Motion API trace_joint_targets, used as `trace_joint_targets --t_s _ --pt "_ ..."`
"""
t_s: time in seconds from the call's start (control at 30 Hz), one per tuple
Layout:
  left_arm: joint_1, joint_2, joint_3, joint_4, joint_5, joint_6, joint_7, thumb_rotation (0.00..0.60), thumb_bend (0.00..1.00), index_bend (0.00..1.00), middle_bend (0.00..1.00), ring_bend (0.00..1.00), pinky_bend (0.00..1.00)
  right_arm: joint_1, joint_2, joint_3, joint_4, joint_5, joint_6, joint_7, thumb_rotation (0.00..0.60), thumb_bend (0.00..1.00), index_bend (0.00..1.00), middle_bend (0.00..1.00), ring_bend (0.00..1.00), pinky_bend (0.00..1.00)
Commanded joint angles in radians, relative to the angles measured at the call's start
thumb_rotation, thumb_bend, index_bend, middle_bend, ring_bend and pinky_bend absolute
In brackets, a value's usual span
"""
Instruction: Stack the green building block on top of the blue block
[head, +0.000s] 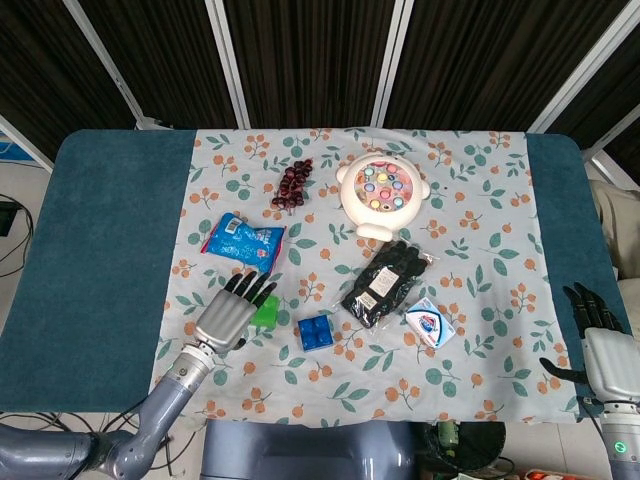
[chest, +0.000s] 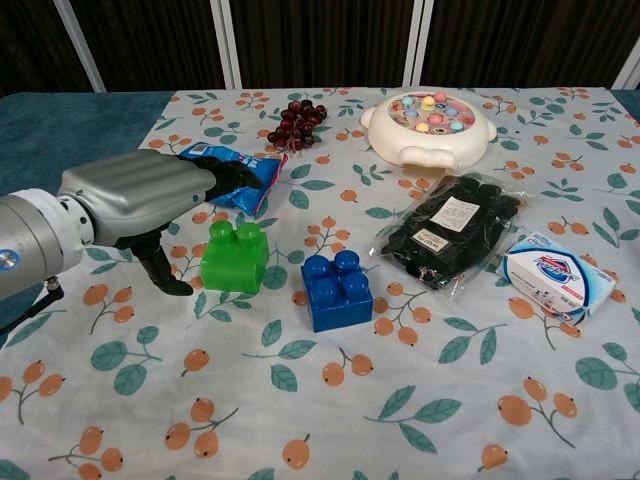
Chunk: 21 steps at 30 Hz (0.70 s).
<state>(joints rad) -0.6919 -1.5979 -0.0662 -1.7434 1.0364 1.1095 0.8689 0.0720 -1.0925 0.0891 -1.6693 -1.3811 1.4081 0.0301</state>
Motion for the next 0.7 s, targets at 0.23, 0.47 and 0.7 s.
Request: trace_joint_targets --t_s 0.23,0.47,0.7 --pt "-0.045 -0.060 -0.017 0.068 -0.087 -0.031 0.045 0.600 0.09 0.11 0.05 0.06 0.20 0.001 0.002 0.003 -0.002 0.008 -0.005 0.010 0.600 0.12 0.00 0.00 0.00 0.19" --pt "-0.067 -0.108 -0.023 0.128 -0.116 -0.036 0.048 0.600 0.11 0.16 0.11 0.11 0.26 0.001 0.002 0.007 -0.004 0.015 -0.007 0.015 0.600 0.12 0.00 0.00 0.00 0.19" --pt "-0.078 -0.155 -0.028 0.195 -0.100 -0.032 0.010 0.600 0.17 0.28 0.23 0.22 0.36 0.001 0.002 0.007 -0.005 0.016 -0.008 0.017 0.600 0.12 0.00 0.00 0.00 0.19"
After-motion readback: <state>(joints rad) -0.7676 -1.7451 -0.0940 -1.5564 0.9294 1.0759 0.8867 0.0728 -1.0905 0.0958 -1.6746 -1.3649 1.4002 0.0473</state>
